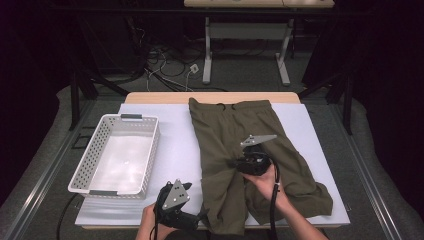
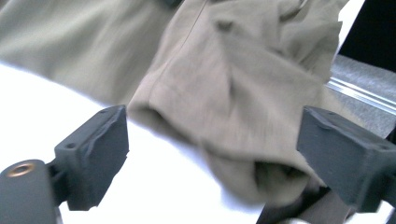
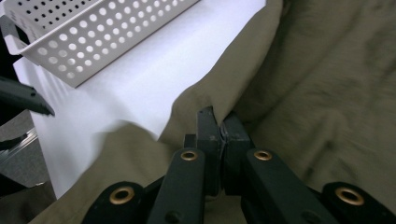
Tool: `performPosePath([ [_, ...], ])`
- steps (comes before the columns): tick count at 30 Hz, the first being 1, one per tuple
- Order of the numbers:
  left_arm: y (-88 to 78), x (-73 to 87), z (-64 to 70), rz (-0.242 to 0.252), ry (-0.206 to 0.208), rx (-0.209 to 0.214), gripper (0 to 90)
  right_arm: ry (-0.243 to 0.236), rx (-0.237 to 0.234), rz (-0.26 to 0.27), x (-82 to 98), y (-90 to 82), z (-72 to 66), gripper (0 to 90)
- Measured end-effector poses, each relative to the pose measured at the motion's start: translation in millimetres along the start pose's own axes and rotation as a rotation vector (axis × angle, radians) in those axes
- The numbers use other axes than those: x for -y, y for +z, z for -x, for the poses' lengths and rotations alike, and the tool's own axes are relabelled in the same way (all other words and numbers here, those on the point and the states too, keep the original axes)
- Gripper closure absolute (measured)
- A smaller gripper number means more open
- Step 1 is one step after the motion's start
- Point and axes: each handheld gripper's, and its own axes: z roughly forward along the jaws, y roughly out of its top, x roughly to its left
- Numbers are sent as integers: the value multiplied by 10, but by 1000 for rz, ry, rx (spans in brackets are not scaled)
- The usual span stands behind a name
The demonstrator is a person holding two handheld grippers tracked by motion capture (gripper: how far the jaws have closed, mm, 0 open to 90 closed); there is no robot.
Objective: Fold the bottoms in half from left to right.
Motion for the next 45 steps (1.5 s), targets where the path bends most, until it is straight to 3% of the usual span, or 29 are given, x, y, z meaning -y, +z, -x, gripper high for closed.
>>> performPosePath([
  [4, 4, 88, -73, -36, -1, -19, 36, 13, 23, 11, 44, -127, 70, 890],
  [11, 22, 140, -160, -40, -13, -55, 4, 17, 64, 33, 59, -276, 135, 890],
  [33, 58, 192, -230, -45, -22, -52, 0, 86, 188, 82, 280, -866, 481, 890],
  [45, 72, 190, -237, -54, -10, -57, 0, 107, 352, 40, 426, -1101, 741, 889],
])
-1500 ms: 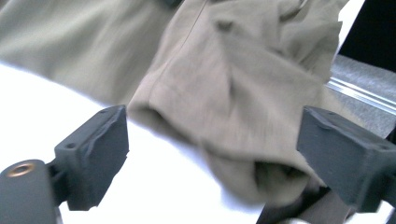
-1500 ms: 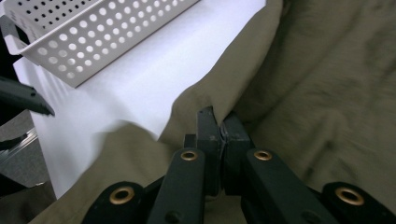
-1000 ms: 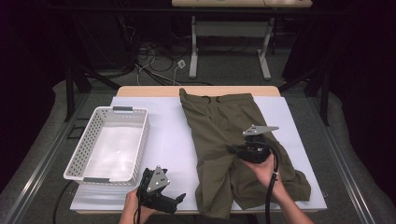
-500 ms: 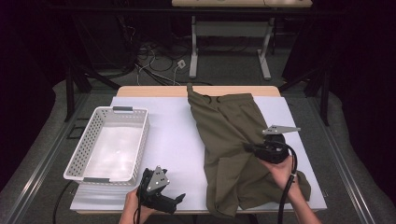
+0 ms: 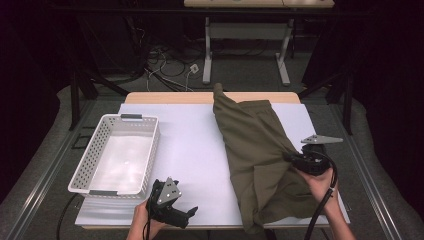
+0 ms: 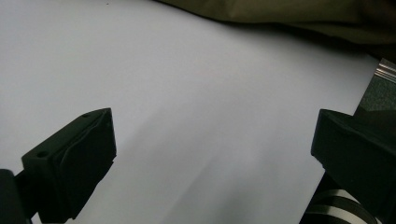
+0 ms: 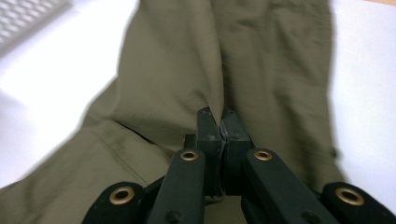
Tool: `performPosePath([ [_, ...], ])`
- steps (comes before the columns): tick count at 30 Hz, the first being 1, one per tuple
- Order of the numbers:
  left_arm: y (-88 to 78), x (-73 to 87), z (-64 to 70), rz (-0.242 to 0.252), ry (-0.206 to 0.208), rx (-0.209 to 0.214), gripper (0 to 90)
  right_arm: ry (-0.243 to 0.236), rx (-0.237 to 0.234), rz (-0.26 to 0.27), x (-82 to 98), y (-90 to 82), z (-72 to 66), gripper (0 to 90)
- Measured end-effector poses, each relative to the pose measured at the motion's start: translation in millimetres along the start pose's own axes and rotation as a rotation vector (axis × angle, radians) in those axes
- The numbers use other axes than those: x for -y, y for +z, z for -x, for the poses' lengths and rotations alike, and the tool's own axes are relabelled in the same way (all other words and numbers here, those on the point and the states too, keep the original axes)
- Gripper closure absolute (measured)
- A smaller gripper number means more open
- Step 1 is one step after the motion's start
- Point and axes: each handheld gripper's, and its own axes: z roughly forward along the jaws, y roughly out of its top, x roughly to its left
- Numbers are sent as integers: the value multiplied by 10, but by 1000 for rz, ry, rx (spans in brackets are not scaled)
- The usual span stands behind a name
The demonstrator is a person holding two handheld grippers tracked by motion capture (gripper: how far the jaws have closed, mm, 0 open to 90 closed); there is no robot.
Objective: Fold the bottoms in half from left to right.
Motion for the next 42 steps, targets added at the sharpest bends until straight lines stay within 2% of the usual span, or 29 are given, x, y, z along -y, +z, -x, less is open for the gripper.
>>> performPosePath([
  [3, 6, 1, 5, -2, 0, 2, 0, 4, 40, -16, 19, 5, 97, 889],
  [4, 6, 1, 6, -1, 0, 3, 0, 22, 61, -20, 33, 6, 138, 890],
  [8, 7, -1, -4, -3, 0, 5, 0, 38, 100, -45, 88, 27, 290, 889],
  [9, 0, -6, -11, -15, 5, 11, 0, 41, 123, -55, 102, 34, 314, 889],
  [10, 13, -2, -4, -3, 3, 1, 0, 41, 145, -66, 118, 44, 341, 889],
  [14, 18, -6, 14, -14, 10, 10, 0, 49, 187, -126, 183, 126, 426, 877],
  [16, 26, -5, 21, -11, 7, 13, 0, 52, 223, -177, 242, 238, 473, 811],
  [18, 30, -6, 21, -10, 6, 13, 0, 39, 236, -209, 280, 319, 496, 735],
  [19, 30, -6, 21, -10, 7, 13, 0, 37, 251, -213, 280, 334, 487, 668],
  [22, 26, -6, 23, -13, 7, 10, 0, 15, 259, -190, 234, 277, 442, 525],
  [26, 22, -7, 23, -5, 10, 7, 0, -20, 235, -126, 143, 150, 297, 438],
  [28, 19, -9, 25, -8, 9, 6, 0, -38, 193, -113, 115, 134, 198, 414],
  [31, 7, -17, 30, -20, 18, 13, 0, -62, 121, -113, 90, 148, 54, 391],
  [32, 17, -11, 38, -7, 13, 6, 0, -66, 94, -110, 83, 154, -3, 386],
  [35, 15, -12, 36, -7, 12, 11, 0, -83, 33, -118, 78, 181, -110, 383],
  [37, 14, -15, 27, -15, 13, 17, 0, -104, 2, -142, 105, 236, -203, 385],
  [39, 25, -12, 29, -8, 13, 9, 0, -135, -7, -173, 134, 315, -258, 410],
  [41, 29, -11, 38, -10, 15, 9, 0, -152, -7, -195, 173, 409, -283, 523],
  [42, 32, -10, 42, -8, 12, 14, 0, -167, 12, -219, 197, 453, -290, 561],
])
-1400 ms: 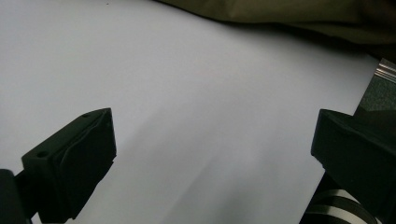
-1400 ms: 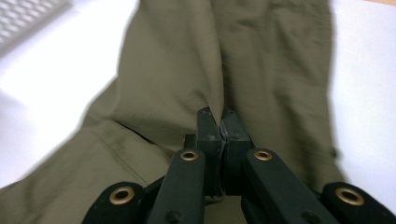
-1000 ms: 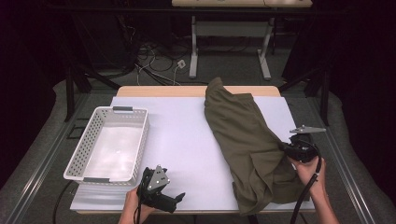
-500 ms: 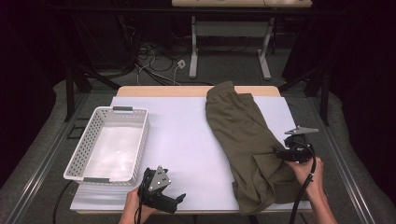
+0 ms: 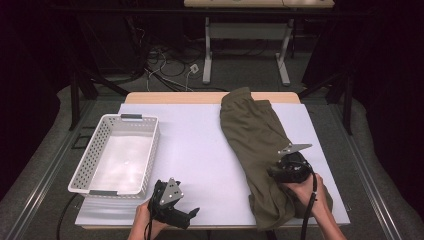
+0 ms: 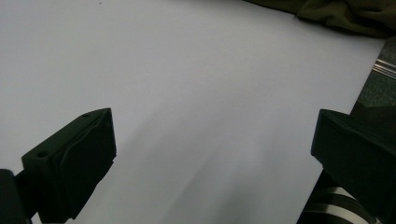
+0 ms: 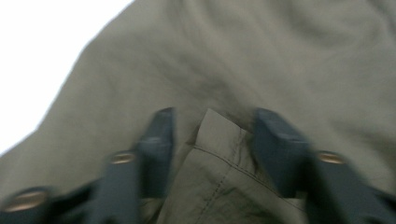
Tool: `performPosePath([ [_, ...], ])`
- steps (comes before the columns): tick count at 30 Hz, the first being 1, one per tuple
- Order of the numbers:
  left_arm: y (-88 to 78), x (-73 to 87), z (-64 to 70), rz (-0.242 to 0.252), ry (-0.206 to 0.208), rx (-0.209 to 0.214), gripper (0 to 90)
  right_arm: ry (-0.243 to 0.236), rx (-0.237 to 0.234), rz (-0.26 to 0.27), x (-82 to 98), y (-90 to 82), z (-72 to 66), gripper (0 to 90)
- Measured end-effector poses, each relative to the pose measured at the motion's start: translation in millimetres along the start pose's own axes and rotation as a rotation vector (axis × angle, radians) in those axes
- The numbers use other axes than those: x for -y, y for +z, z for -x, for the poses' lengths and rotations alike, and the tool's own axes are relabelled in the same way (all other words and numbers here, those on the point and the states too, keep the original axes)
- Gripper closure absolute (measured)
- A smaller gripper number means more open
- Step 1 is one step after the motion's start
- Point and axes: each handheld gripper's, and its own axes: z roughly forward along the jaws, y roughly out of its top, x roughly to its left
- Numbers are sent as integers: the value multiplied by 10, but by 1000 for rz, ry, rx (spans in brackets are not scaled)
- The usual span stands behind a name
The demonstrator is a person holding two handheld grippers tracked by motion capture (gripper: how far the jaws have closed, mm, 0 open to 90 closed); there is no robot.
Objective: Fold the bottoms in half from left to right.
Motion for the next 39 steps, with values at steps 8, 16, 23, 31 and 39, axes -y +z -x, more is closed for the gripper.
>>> performPosePath([
  [8, -14, -1, -14, -3, 0, -1, 0, 12, 87, -30, 108, -40, 40, 847],
  [16, -13, -8, -8, 2, 4, -13, 0, 87, 165, 77, 336, -504, 108, 849],
  [23, -3, -12, -3, 5, 6, -9, 0, 161, 208, 50, 565, -727, 243, 829],
  [31, -2, -12, -6, 3, 2, -14, 0, 199, 180, 127, 568, -1050, 327, 559],
  [39, 1, -13, -5, 2, 4, -13, 0, 166, 166, 216, 470, -1282, 237, 437],
])
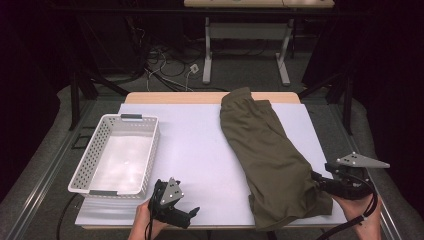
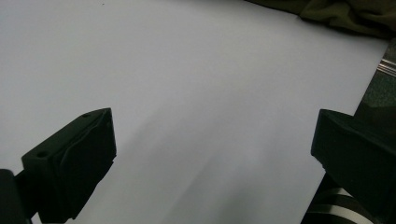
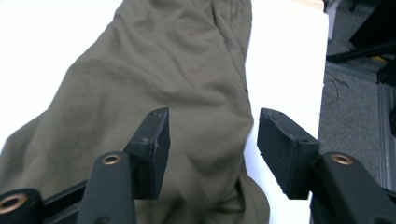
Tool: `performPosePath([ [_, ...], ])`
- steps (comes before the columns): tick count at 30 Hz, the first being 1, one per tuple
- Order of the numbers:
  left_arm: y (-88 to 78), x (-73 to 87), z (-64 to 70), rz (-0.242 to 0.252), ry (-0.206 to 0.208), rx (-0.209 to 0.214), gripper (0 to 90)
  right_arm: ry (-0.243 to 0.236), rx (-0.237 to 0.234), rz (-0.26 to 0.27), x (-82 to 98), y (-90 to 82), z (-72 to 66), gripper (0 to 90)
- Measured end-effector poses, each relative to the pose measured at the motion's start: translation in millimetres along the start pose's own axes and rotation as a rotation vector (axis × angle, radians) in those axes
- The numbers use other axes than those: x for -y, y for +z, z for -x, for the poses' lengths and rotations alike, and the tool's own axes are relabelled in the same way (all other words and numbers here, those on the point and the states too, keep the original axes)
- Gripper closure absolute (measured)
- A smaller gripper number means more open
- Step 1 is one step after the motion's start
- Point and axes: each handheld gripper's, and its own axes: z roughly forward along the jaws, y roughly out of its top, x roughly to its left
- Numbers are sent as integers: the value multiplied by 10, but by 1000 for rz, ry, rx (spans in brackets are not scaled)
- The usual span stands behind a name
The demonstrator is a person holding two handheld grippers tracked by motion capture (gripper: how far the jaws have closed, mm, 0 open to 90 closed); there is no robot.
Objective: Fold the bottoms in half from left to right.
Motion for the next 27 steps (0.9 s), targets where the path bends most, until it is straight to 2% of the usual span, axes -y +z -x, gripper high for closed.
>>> performPosePath([
  [2, 0, -1, 3, -3, 3, -3, 0, -5, -12, -16, -7, 53, -17, 436],
  [3, -7, -6, -1, -13, 3, 8, 0, -10, -13, -27, 0, 104, -21, 445],
  [5, -8, -6, 4, -16, 1, 11, 0, -8, 7, -70, 39, 255, -26, 478],
  [6, 0, -1, 4, -2, 5, -1, 0, -8, 11, -109, 66, 327, -4, 497],
  [9, -7, 0, -8, -11, 2, 2, 0, -1, 59, -165, 185, 554, 95, 560],
  [11, 3, 6, -10, -8, -4, 1, 0, 19, 67, -199, 251, 664, 159, 573],
  [15, 8, 10, -18, -11, -1, -2, 0, 20, 71, -228, 324, 788, 212, 759],
  [18, 6, 12, -14, -8, -7, -4, 0, 34, 65, -243, 343, 807, 214, 889],
  [19, 4, 12, -16, -10, -6, -4, 0, 32, 68, -244, 338, 796, 206, 900],
  [22, -1, 16, -20, -10, -10, -3, 0, 10, 84, -259, 292, 710, 183, 900],
  [23, -5, 17, -24, -9, -6, -2, 0, 8, 104, -250, 279, 677, 170, 900],
  [25, -8, 17, -30, -6, -5, -9, 0, 5, 104, -254, 265, 634, 168, 900],
  [26, -6, 16, -31, -7, -6, -8, 0, 5, 100, -252, 271, 644, 172, 867],
  [27, -10, 12, -33, -10, -2, -8, 0, 16, 84, -241, 276, 655, 183, 792],
])
